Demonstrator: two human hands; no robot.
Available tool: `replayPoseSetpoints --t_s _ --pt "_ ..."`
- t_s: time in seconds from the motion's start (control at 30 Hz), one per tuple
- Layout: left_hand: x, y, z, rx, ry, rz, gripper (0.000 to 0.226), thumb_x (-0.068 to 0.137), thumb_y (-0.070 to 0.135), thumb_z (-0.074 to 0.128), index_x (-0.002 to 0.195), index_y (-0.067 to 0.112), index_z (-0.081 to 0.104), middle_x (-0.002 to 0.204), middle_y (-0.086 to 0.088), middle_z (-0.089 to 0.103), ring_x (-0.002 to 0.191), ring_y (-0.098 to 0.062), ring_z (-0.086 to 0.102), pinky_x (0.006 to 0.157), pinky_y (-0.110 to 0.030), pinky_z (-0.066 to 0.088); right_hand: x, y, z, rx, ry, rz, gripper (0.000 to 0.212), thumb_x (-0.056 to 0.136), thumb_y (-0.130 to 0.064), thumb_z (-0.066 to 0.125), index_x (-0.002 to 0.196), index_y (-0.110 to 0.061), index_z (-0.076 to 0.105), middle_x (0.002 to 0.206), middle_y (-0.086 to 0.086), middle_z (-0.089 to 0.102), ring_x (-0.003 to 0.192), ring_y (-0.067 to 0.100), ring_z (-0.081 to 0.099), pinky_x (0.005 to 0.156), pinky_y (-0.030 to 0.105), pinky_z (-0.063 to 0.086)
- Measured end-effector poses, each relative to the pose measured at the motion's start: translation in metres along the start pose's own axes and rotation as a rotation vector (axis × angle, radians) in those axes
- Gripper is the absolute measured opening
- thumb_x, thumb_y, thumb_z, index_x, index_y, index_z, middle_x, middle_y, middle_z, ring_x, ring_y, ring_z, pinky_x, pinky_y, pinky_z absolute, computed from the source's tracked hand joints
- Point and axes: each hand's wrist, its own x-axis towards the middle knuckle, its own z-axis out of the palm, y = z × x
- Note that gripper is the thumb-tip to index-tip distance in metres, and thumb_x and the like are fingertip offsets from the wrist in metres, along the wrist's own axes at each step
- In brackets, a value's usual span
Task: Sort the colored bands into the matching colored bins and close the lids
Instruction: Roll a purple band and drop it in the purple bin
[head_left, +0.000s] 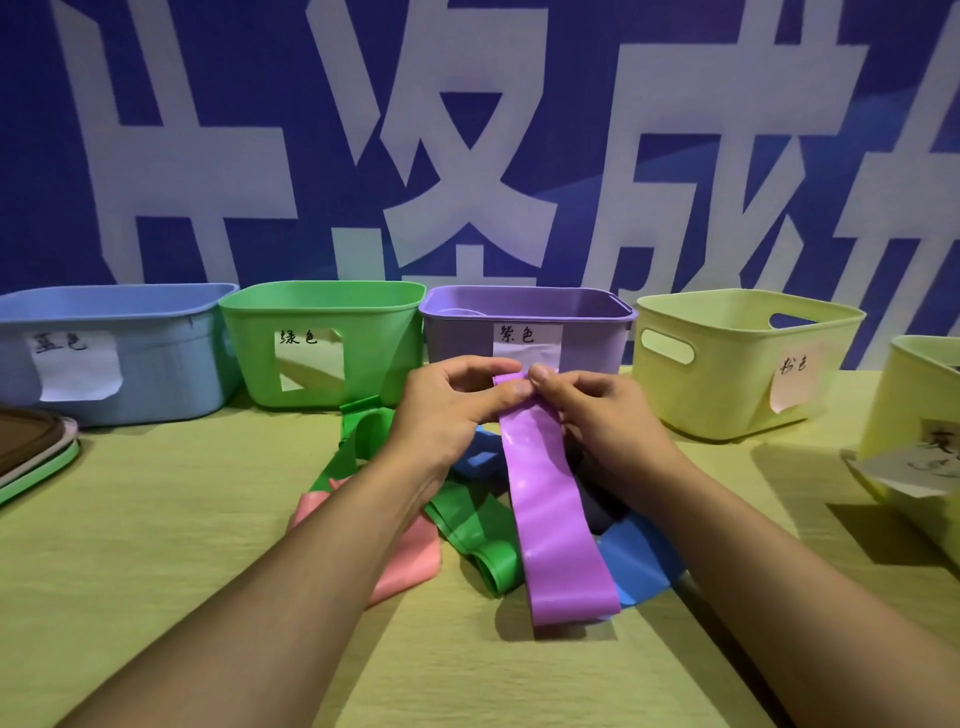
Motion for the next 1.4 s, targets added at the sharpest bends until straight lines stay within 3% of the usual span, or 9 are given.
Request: replayPoseSetpoints --t_s 0.13,0.37,0.57,0.67,0.87,0.93,1.17,1.27,1.4 --pt "0.001 0.001 -0.001 0.015 -0.005 0.020 0.028 0.074 -0.005 0.084 0.097 0.009 0.076 0.093 -0.011 0.079 0.085 -0.018 0.074 0.084 -0.029 0.062 0.003 0.005 -0.002 0.047 -0.042 0.016 0.038 0.080 -0.042 0.078 0.096 -0.008 0.080 0.100 0.023 0.076 0.089 0.032 0.069 0.090 0.054 0.054" --pt "0.001 0.000 -0.004 -0.071 -0.068 -0.001 0.039 0.070 -0.009 0.082 0.101 0.010 0.073 0.099 -0.008 0.079 0.095 -0.022 0.073 0.085 -0.027 0.061 0.006 0.007 -0.006 0.124 -0.081 0.002 0.032 0.078 -0.030 0.077 0.100 -0.007 0.077 0.095 0.014 0.076 0.087 0.026 0.068 0.078 0.039 0.052" --pt "-0.003 0.006 0.002 -0.081 -0.071 -0.084 0.033 0.082 0.030 0.075 0.103 0.005 0.073 0.092 -0.009 0.078 0.079 -0.016 0.075 0.069 -0.023 0.058 0.008 0.007 -0.004 0.089 -0.090 -0.054 0.035 0.078 -0.023 0.076 0.105 -0.002 0.075 0.101 0.014 0.077 0.092 0.022 0.069 0.087 0.036 0.054" --pt "-0.001 0.003 0.001 0.060 -0.044 -0.123 0.060 0.082 0.056 0.070 0.104 0.001 0.076 0.093 -0.014 0.079 0.084 -0.025 0.077 0.075 -0.030 0.059 0.007 0.006 -0.005 0.052 -0.091 -0.074 0.034 0.084 -0.018 0.074 0.112 0.002 0.072 0.104 0.017 0.076 0.092 0.022 0.071 0.084 0.032 0.057" --pt "-0.002 -0.002 0.000 0.172 -0.048 -0.094 0.047 0.081 0.058 0.073 0.085 0.012 0.082 0.079 -0.006 0.077 0.067 -0.015 0.068 0.069 -0.036 0.055 0.006 0.004 -0.003 0.028 -0.070 -0.118 0.023 0.088 -0.009 0.072 0.110 -0.001 0.073 0.101 0.015 0.078 0.089 0.019 0.072 0.080 0.028 0.057" --pt "-0.002 -0.002 0.000 0.162 -0.054 -0.073 0.050 0.075 0.064 0.077 0.086 0.015 0.082 0.087 -0.013 0.079 0.081 -0.025 0.071 0.088 -0.050 0.057 0.006 0.003 -0.002 0.038 -0.075 -0.136 0.028 0.086 -0.012 0.073 0.112 -0.002 0.073 0.105 0.017 0.077 0.094 0.023 0.072 0.085 0.032 0.058" --pt "-0.002 0.003 0.002 0.105 -0.041 0.024 0.045 0.076 0.054 0.076 0.094 0.013 0.082 0.095 -0.014 0.079 0.094 -0.031 0.075 0.099 -0.059 0.054 -0.002 -0.008 0.000 0.133 -0.075 -0.146 0.035 0.081 -0.024 0.076 0.114 -0.011 0.073 0.112 0.015 0.076 0.105 0.031 0.072 0.092 0.045 0.057" --pt "-0.003 0.005 0.003 0.095 -0.052 0.053 0.042 0.080 0.047 0.074 0.102 0.012 0.081 0.101 -0.013 0.079 0.105 -0.035 0.073 0.100 -0.058 0.054 -0.005 -0.015 0.004 0.134 -0.033 -0.101 0.040 0.087 -0.039 0.067 0.110 -0.007 0.073 0.104 0.015 0.076 0.093 0.026 0.073 0.082 0.036 0.059" --pt "-0.003 0.006 0.004 0.090 -0.061 0.070 0.039 0.081 0.042 0.074 0.102 0.010 0.080 0.099 -0.013 0.079 0.091 -0.026 0.074 0.094 -0.051 0.058 -0.007 -0.018 0.007 0.033 0.044 -0.068 0.050 0.084 -0.056 0.062 0.087 -0.009 0.075 0.077 0.010 0.072 0.073 0.021 0.069 0.065 0.029 0.054"
